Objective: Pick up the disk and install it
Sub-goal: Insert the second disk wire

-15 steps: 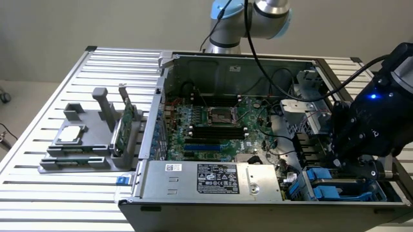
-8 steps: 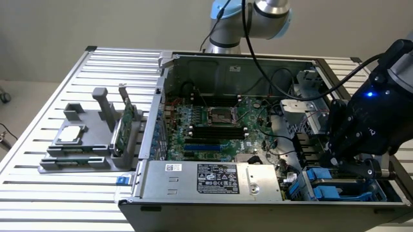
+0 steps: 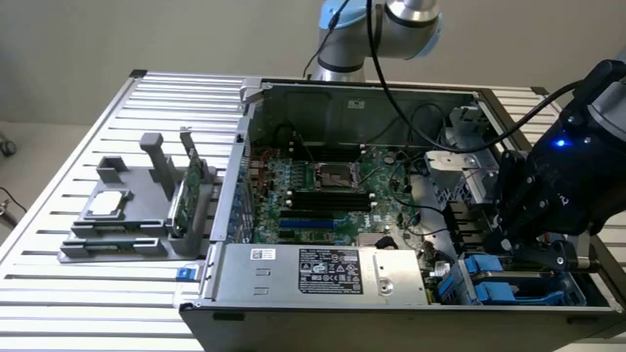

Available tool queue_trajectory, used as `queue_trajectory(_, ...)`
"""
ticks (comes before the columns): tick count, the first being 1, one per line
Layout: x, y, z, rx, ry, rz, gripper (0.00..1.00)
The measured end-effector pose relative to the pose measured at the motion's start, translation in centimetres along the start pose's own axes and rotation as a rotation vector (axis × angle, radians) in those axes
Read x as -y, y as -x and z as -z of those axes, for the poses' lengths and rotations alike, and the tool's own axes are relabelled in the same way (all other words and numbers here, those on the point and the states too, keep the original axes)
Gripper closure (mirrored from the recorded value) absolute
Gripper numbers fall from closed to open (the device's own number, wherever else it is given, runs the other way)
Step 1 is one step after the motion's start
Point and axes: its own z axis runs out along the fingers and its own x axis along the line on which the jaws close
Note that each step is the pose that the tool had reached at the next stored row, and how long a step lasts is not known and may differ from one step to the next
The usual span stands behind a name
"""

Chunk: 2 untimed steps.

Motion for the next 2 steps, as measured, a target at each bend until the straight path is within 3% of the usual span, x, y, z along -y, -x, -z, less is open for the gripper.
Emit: queue_trajectory(2, 0.0, 0.0, 0.0, -0.0009, 0.0, 0.0, 0.89)
